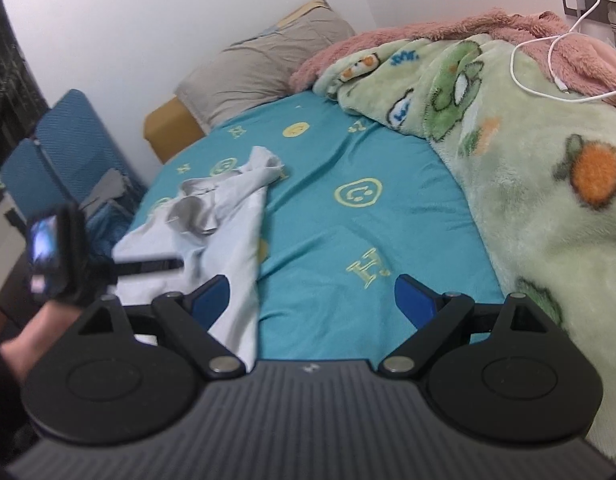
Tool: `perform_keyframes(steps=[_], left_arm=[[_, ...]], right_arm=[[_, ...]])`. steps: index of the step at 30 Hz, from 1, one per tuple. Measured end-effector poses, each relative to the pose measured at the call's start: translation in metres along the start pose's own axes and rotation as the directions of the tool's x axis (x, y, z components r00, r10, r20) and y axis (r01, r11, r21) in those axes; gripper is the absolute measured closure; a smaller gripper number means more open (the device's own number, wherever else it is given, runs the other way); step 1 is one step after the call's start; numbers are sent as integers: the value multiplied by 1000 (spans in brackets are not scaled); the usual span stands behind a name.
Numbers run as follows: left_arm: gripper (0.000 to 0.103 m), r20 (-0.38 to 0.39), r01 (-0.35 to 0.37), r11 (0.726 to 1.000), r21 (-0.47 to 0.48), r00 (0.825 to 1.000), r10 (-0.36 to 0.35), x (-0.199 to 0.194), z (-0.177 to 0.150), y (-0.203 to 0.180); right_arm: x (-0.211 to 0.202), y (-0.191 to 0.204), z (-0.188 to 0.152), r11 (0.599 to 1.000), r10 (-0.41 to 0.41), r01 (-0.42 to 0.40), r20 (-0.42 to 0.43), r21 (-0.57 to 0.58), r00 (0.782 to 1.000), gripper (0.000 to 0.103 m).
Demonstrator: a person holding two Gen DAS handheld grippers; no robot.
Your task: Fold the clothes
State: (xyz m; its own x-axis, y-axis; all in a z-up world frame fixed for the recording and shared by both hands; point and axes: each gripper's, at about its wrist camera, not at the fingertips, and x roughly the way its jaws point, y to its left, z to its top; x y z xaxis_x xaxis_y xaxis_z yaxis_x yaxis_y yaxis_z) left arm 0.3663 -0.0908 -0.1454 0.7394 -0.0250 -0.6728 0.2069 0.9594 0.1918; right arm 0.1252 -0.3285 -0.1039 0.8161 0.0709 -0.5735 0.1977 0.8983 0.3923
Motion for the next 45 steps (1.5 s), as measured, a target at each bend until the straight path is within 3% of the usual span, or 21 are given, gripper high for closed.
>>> perform_keyframes(steps=[4,6,8,9,11,15,17,20,22,23,24,26,31,33,36,39,40,43,45], left_arm=[[20,64,-52,998,-17,997,53,53,26,-3],[22,51,-82,997,-6,995,82,81,34,-4],[39,4,-82,997,11,997,82,106,38,-6],[47,-9,-49,999,7,999,49,111,40,-6],[93,-27,5,1000,-5,1000,-5,121,44,-4],[95,50,19,994,-105,999,-14,108,69,17],[95,99,3,992,-129,995,9,93,86,28],[95,151,-79,980,-185,983,108,82,105,45],[93,131,-124,965,-231,979,157,87,107,57],[86,111,-138,957,-256,979,171,91,106,63],[81,82,-137,950,-281,983,167,95,103,69],[55,48,-109,942,-318,990,131,95,90,76],[38,-27,-9,947,-322,1000,1,58,46,83],[37,-51,66,938,-340,995,-88,25,17,83],[34,-110,177,882,-437,963,-247,-31,-41,82],[28,-156,265,794,-547,900,-408,-85,-102,80],[27,-170,265,772,-578,886,-432,-99,-120,77],[27,-222,255,740,-623,849,-479,-126,-164,65],[26,-219,281,741,-610,839,-498,-136,-179,55]], right_arm=[[24,-3,4,1000,-27,27,-2,3,1000,12],[36,-5,4,999,-33,33,-12,0,999,12],[46,-7,4,999,-32,32,-33,7,999,12],[50,-7,3,1000,-26,27,-44,15,999,12],[52,-7,2,1000,-24,25,-48,15,999,12],[53,-7,0,1000,-21,22,-56,19,998,12],[52,-7,-2,999,-23,24,-61,27,998,12],[50,-5,-3,999,-31,32,-52,14,998,12],[50,-4,-4,999,-37,37,-49,7,998,12],[50,-4,-4,999,-40,40,-49,5,998,12],[50,-5,-5,999,-41,41,-49,4,998,12],[52,-5,-5,999,-39,39,-49,3,998,12],[53,-3,-3,1000,-7,7,-50,-2,999,12],[50,0,-2,1000,6,-7,-43,-14,999,12],[46,4,-1,999,26,-27,-34,-31,999,12],[37,6,-2,998,49,-50,-25,-33,998,12],[33,7,-2,998,55,-56,-23,-32,998,12],[18,10,-4,996,76,-76,-9,-36,997,12],[9,11,-7,996,82,-83,-10,-40,997,12]])
